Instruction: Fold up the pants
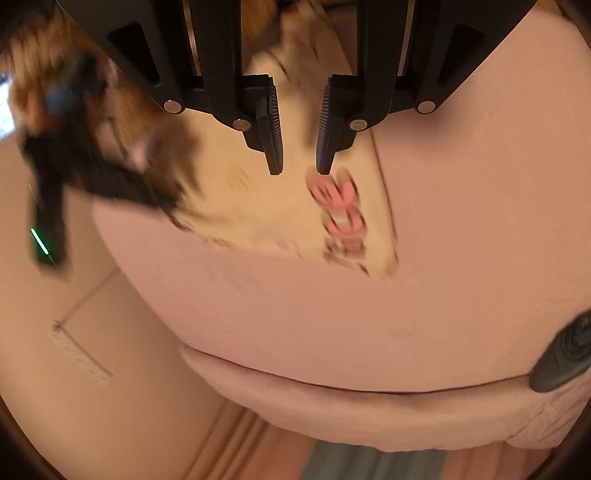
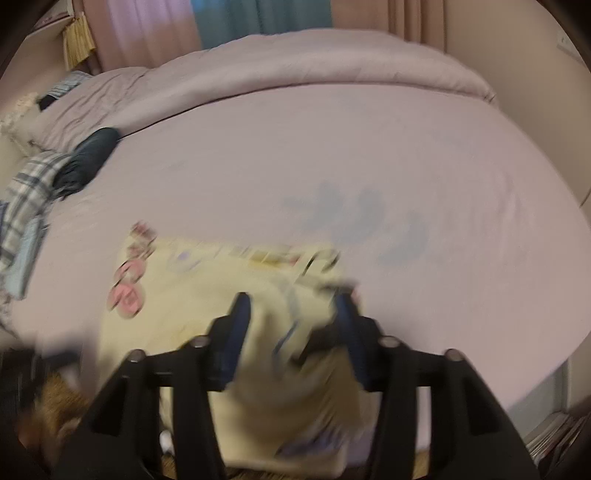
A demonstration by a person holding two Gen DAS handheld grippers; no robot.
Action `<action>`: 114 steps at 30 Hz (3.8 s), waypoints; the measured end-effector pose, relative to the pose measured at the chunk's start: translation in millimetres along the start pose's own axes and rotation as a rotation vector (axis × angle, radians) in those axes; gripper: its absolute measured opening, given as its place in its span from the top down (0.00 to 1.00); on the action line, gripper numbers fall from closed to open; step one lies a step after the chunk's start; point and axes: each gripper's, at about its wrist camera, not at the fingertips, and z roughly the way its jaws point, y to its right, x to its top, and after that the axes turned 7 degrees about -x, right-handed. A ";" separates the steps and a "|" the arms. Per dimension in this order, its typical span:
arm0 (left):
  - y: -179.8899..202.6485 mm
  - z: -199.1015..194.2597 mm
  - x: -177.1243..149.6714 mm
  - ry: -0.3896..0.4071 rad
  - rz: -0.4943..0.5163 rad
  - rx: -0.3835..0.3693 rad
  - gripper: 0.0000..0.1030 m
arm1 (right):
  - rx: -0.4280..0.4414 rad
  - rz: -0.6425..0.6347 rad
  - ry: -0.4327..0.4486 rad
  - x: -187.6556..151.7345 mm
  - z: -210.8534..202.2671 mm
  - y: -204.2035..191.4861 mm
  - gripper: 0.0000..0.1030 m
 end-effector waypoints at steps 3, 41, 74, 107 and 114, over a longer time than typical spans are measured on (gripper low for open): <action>-13.9 44.7 28.0 -0.057 -0.017 0.046 0.85 | 0.021 -0.005 -0.066 -24.7 12.4 -3.6 0.53; -54.7 67.8 35.1 -0.074 -0.146 0.188 0.93 | -0.040 0.006 -0.063 -86.7 5.2 0.6 0.53; -28.2 -7.1 -95.7 -0.173 -0.227 -0.024 0.79 | 0.046 0.097 -0.213 -107.3 12.0 28.6 0.30; -69.7 -21.4 -46.7 -0.033 -0.293 -0.072 0.89 | 0.157 -0.217 0.034 46.3 -10.1 -82.8 0.38; -74.8 10.6 -36.2 -0.061 -0.390 -0.136 0.89 | 0.019 -0.371 -0.045 62.6 62.5 -158.9 0.39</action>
